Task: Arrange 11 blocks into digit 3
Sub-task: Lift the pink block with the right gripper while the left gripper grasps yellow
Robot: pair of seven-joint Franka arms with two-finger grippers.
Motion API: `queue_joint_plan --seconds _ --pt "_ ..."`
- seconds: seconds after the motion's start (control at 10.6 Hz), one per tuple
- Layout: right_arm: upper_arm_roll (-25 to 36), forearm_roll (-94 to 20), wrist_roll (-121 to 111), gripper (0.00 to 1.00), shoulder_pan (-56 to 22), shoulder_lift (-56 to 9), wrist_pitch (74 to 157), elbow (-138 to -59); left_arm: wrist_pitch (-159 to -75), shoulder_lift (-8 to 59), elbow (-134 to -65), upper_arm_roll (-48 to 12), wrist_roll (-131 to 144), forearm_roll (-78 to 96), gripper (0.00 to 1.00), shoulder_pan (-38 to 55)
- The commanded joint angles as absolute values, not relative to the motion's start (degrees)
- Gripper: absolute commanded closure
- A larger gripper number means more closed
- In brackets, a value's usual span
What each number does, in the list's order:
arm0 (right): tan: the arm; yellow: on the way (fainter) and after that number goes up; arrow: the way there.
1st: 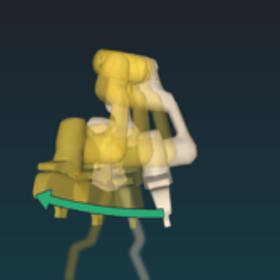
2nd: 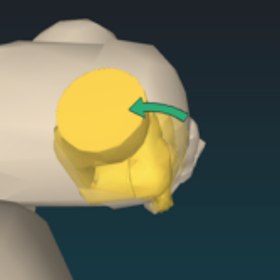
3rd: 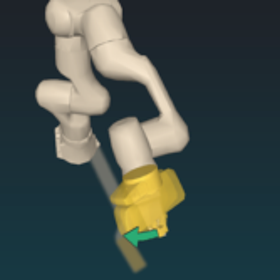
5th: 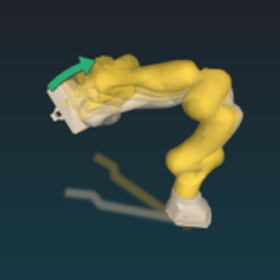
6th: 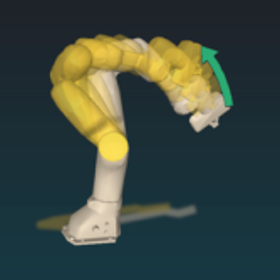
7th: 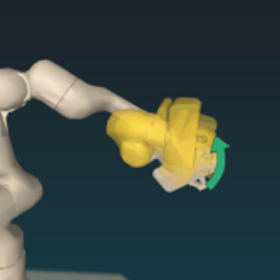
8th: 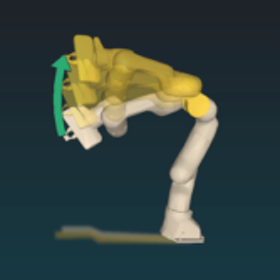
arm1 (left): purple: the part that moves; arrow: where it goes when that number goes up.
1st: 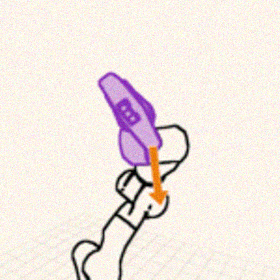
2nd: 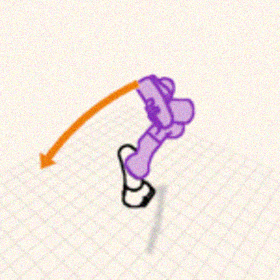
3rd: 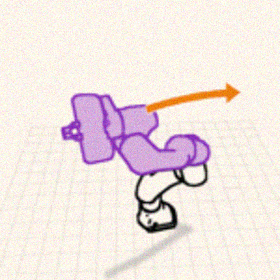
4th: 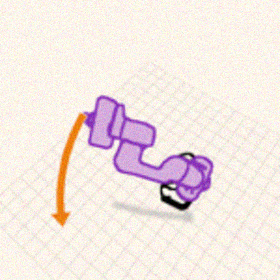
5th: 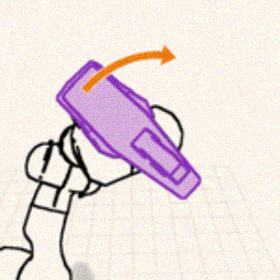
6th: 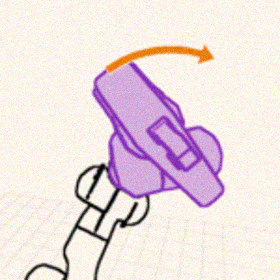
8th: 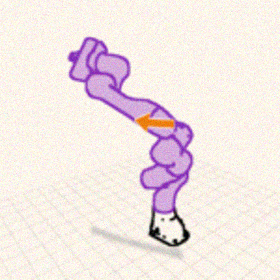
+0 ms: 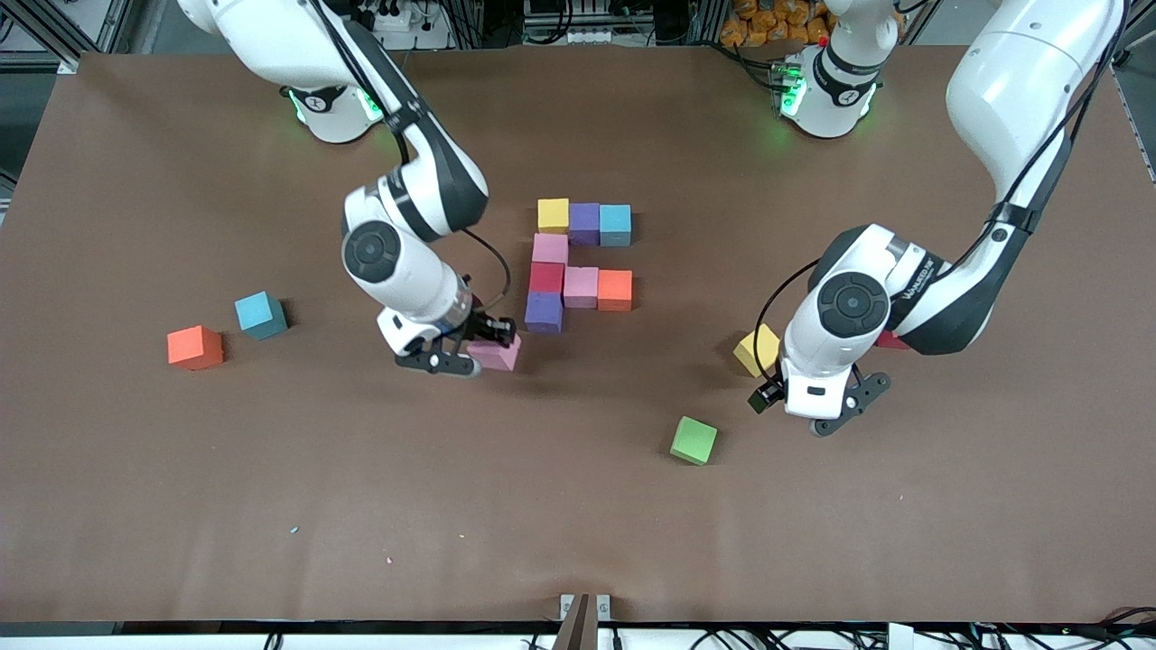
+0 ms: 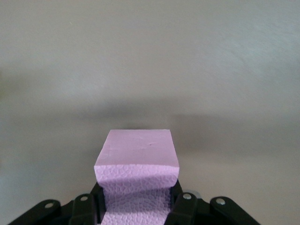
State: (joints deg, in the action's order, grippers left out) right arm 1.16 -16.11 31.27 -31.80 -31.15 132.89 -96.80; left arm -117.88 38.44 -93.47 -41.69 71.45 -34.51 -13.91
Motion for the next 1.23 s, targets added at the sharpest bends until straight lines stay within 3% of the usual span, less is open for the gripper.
queue_joint_plan --seconds 0.0,0.38,0.75,1.13 --pt "1.32 -16.17 33.48 0.67 -32.43 -38.74 127.37 -85.89 -116.72 38.76 -94.47 -41.66 63.23 -33.49 0.00 -15.63" --pt "1.41 -13.54 35.68 0.76 -35.06 -42.53 127.18 -82.63 -116.98 38.06 -100.62 -41.84 60.28 -33.49 0.00 -17.40" --pt "1.32 -9.49 38.32 0.79 -36.39 -43.77 127.00 -82.53 -117.68 37.53 -101.25 -42.10 68.78 -28.14 0.00 -17.84" --pt "1.32 -9.49 38.41 0.81 -36.47 -44.73 125.34 -82.44 -122.78 36.91 -106.60 -42.19 71.72 -27.86 0.00 -19.94"
